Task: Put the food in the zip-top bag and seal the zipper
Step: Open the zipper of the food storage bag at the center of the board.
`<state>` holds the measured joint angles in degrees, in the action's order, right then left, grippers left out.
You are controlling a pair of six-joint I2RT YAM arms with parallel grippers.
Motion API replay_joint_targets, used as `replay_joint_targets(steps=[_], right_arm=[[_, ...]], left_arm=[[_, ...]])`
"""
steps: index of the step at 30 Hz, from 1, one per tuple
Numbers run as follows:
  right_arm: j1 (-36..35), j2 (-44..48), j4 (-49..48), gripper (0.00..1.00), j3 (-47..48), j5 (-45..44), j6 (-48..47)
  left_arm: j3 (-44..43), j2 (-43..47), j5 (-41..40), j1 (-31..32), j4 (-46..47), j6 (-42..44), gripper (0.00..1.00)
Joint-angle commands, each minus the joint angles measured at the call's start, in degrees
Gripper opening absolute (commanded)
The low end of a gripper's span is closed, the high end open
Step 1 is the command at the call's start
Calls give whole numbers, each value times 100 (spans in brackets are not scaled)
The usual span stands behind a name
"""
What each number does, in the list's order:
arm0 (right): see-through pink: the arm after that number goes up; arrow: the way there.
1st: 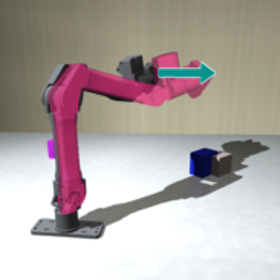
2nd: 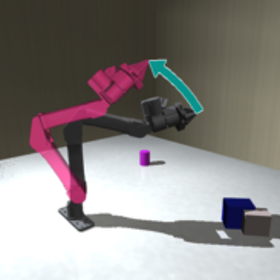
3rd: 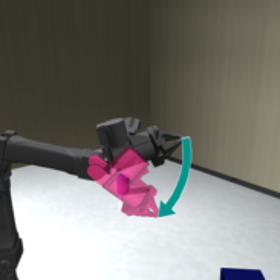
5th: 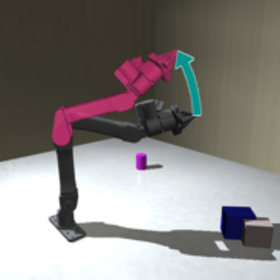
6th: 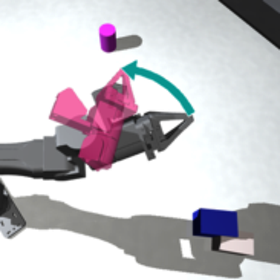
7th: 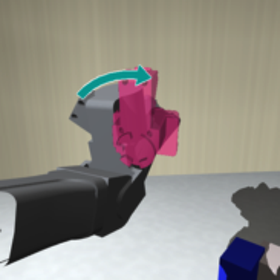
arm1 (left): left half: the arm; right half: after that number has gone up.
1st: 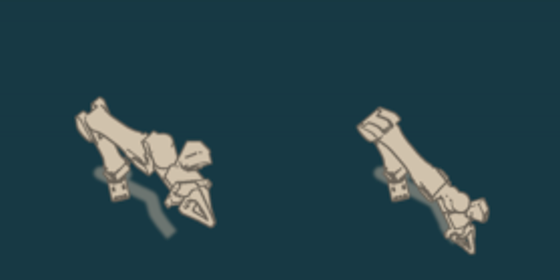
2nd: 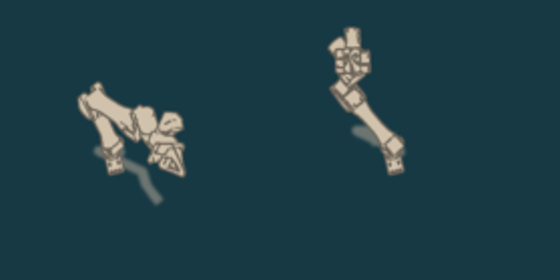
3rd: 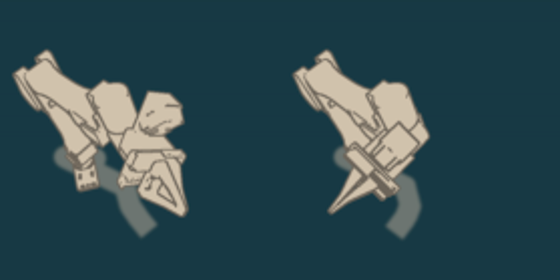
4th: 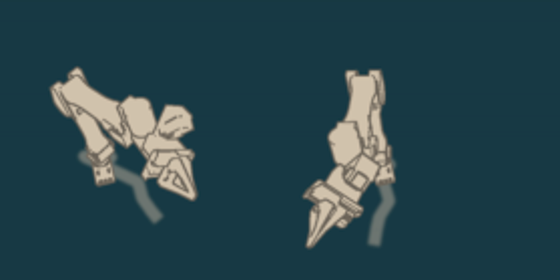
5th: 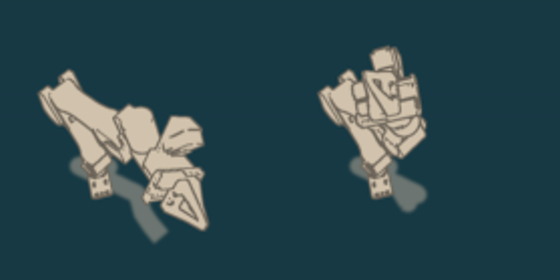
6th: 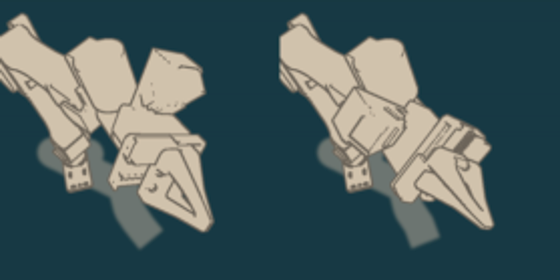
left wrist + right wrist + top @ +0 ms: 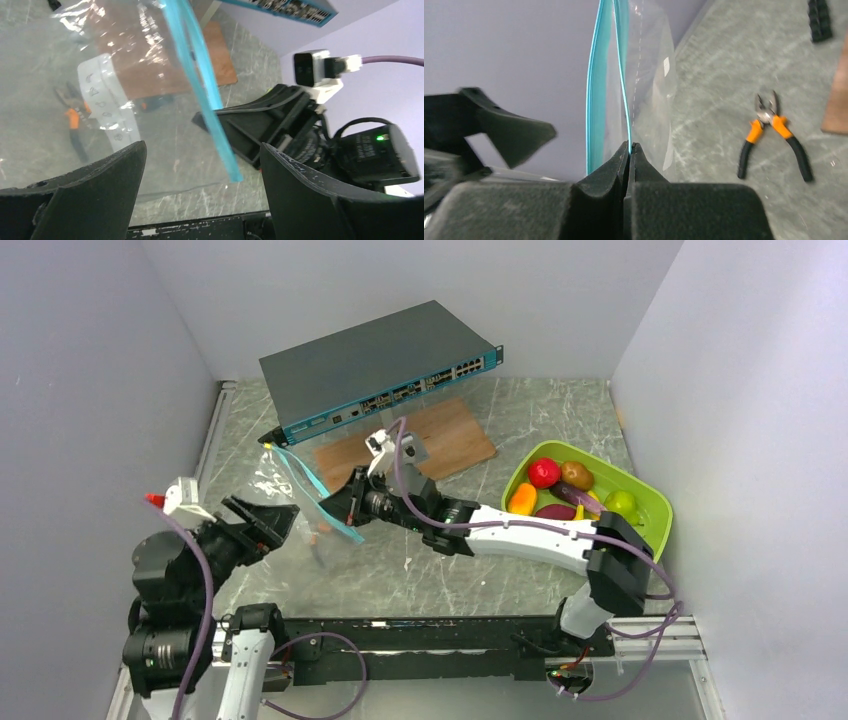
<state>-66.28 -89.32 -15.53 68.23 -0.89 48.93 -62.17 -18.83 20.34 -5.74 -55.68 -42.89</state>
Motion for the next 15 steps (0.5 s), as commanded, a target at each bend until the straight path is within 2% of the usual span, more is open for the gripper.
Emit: replay_joint_targets(steps=[1, 4, 6, 11, 13, 15], right_arm=[[39, -352, -747, 0, -411, 170, 586], [45, -492, -691, 0, -465, 96, 582], [45, -553, -664, 0, -459, 93, 473], [51, -561, -472, 0, -372, -122, 210], [44, -533, -549, 0, -387, -121, 135], [37, -538, -582, 0, -386, -106, 90]], left_arm=[[117, -361, 408, 11, 53, 366, 89], [380, -437, 440, 11, 192, 410, 88], [629, -527, 466, 12, 298, 372, 81], [1375, -838, 1572, 11, 1087, -171, 69], [1462, -874, 1468, 41, 1254, -335, 65], [1309, -898, 996, 102, 1064, -307, 63]])
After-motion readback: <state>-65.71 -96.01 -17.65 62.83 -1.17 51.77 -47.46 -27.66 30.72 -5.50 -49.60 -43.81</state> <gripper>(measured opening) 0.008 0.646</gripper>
